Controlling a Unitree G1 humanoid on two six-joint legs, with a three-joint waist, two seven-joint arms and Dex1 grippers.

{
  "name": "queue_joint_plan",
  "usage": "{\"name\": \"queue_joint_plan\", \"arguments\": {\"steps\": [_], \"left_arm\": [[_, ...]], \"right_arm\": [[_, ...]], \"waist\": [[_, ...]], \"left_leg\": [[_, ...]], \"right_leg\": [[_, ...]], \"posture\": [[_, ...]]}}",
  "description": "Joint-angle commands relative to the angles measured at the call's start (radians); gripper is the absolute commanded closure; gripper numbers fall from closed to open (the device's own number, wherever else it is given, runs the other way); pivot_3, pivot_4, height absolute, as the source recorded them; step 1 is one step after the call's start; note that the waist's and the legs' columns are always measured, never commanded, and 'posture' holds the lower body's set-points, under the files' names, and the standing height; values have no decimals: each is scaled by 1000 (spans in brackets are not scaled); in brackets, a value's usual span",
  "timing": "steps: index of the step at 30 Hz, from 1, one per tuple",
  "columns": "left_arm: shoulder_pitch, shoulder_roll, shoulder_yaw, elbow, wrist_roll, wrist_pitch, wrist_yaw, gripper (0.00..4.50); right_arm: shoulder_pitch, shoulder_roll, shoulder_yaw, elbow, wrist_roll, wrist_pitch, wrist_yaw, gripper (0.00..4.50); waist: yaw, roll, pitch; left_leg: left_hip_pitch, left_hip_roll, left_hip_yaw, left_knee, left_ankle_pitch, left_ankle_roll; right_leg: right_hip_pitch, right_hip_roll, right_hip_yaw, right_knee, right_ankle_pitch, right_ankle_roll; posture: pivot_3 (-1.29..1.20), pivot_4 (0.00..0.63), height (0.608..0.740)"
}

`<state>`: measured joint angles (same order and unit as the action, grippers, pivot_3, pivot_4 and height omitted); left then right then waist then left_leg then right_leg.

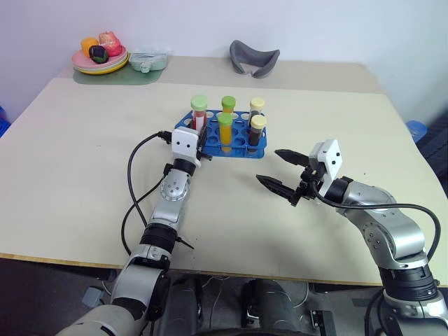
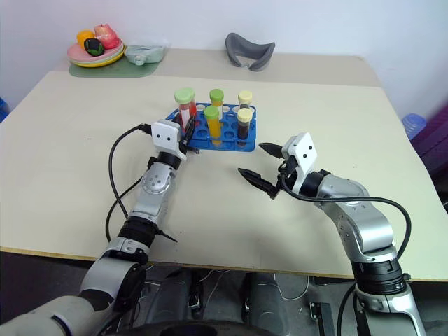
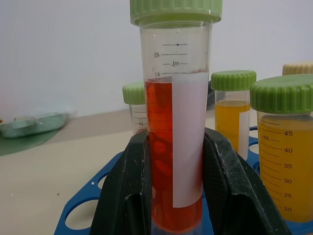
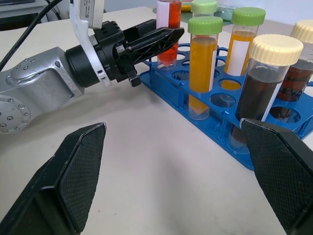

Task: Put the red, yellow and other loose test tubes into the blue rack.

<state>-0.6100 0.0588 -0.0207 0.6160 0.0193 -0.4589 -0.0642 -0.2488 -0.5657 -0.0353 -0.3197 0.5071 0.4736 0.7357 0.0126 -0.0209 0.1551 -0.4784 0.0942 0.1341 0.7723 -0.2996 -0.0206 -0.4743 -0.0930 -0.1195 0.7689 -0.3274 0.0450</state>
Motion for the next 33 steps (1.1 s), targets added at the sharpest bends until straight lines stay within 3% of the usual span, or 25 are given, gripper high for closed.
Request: {"name": "queue_joint_plan", "arguments": {"steps": [1, 28, 33], "left_arm": [[1, -8, 12, 10, -9, -27, -3, 3713], [5, -54, 54, 21, -77, 7, -62, 3713], [9, -18, 25, 28, -3, -37, -42, 3713]], "right_arm": [[-6, 0, -24, -36, 12, -14, 4, 0], [-7, 2, -20, -38, 10, -17, 4, 0], [-10, 2, -19, -34, 8, -19, 7, 0]], "waist": [[0, 0, 0], [0, 0, 0], [0, 0, 0]], "left_leg": [[0, 0, 0, 0, 0, 0], [0, 0, 0, 0, 0, 0], [0, 0, 0, 0, 0, 0]], "right_leg": [[0, 0, 0, 0, 0, 0], [0, 0, 0, 0, 0, 0], [0, 0, 0, 0, 0, 0]], "posture": [[0, 150, 669], [0, 150, 669], [0, 150, 669]]}}
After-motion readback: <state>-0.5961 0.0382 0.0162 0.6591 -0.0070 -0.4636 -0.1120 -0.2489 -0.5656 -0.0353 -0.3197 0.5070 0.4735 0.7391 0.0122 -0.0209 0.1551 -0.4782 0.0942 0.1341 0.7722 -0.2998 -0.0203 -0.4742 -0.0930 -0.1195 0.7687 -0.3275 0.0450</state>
